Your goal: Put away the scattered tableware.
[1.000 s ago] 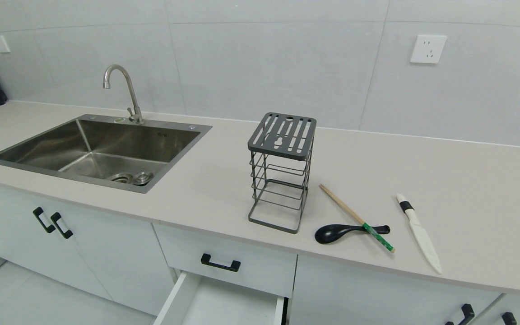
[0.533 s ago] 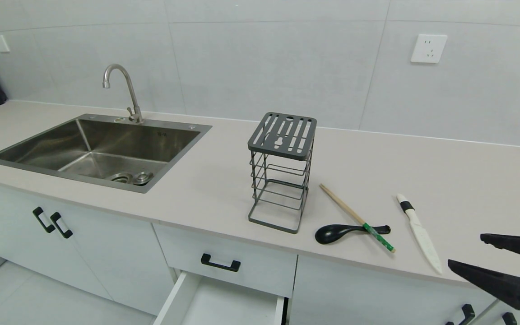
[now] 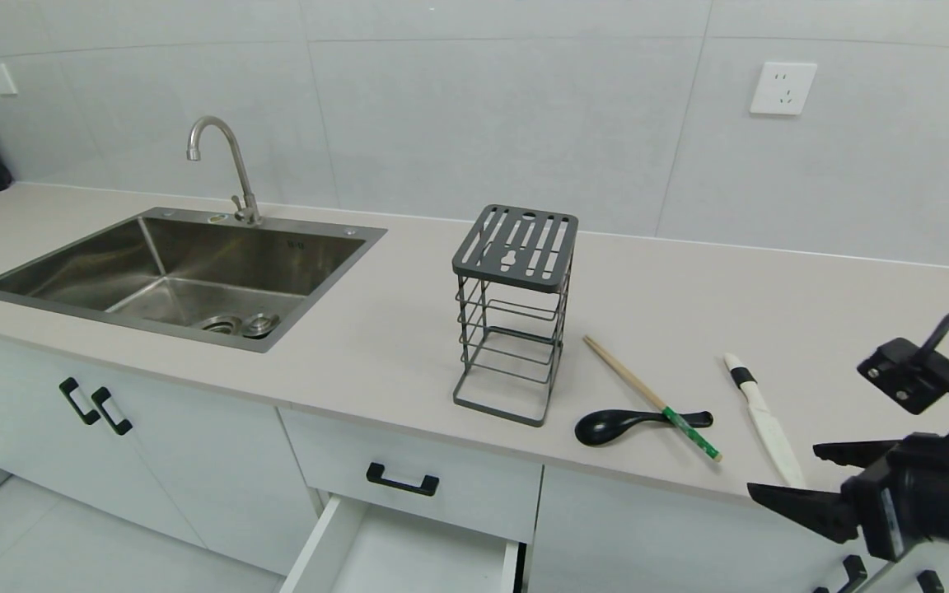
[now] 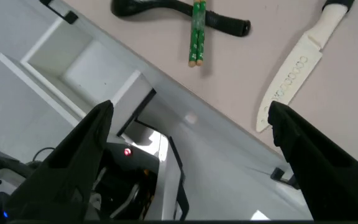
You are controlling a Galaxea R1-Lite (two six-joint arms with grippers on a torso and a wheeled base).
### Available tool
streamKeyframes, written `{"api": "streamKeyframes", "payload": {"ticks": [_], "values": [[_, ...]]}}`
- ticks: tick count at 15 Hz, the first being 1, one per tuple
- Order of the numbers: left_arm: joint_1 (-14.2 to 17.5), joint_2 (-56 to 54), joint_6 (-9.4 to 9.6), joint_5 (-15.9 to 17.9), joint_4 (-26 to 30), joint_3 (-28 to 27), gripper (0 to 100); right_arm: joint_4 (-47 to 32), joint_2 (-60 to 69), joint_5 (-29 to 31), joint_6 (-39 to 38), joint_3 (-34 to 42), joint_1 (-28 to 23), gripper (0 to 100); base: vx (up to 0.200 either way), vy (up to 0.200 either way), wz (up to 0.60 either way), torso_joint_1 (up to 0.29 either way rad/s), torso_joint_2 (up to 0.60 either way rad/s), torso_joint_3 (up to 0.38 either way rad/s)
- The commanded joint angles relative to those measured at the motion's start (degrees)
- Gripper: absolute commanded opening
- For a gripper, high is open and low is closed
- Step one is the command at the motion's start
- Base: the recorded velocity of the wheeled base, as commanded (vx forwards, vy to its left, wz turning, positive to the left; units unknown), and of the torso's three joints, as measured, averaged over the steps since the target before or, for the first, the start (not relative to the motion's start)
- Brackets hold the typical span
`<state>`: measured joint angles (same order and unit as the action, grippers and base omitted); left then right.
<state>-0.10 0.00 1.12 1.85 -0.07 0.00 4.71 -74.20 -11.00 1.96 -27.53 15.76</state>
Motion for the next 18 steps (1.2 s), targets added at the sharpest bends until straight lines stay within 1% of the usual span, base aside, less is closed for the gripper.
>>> {"api": "streamKeyframes", "payload": {"ticks": [1, 4, 10, 15, 18], "values": [[0.0, 0.0, 0.02, 0.0, 0.0, 0.0, 100, 2.2, -7.5, 0.6, -0.2, -2.1, 2.0, 100, 0.0, 0.0, 0.0, 0.0, 0.0, 0.0], [0.0, 0.0, 0.02, 0.0, 0.0, 0.0, 100, 7.0, -13.0, 2.3, -0.2, -2.3, 2.6, 100, 0.0, 0.0, 0.0, 0.0, 0.0, 0.0], [0.0, 0.0, 0.02, 0.0, 0.0, 0.0, 100, 13.4, -21.5, 4.1, -0.3, -3.7, 5.0, 100, 0.0, 0.0, 0.0, 0.0, 0.0, 0.0], [0.0, 0.0, 0.02, 0.0, 0.0, 0.0, 100, 16.1, -26.2, 5.2, -0.3, -4.8, 6.3, 100, 0.0, 0.0, 0.0, 0.0, 0.0, 0.0], [0.0, 0.0, 0.02, 0.0, 0.0, 0.0, 100, 16.7, -26.5, 6.1, -0.6, -4.9, 7.1, 100, 0.0, 0.0, 0.0, 0.0, 0.0, 0.0]]}}
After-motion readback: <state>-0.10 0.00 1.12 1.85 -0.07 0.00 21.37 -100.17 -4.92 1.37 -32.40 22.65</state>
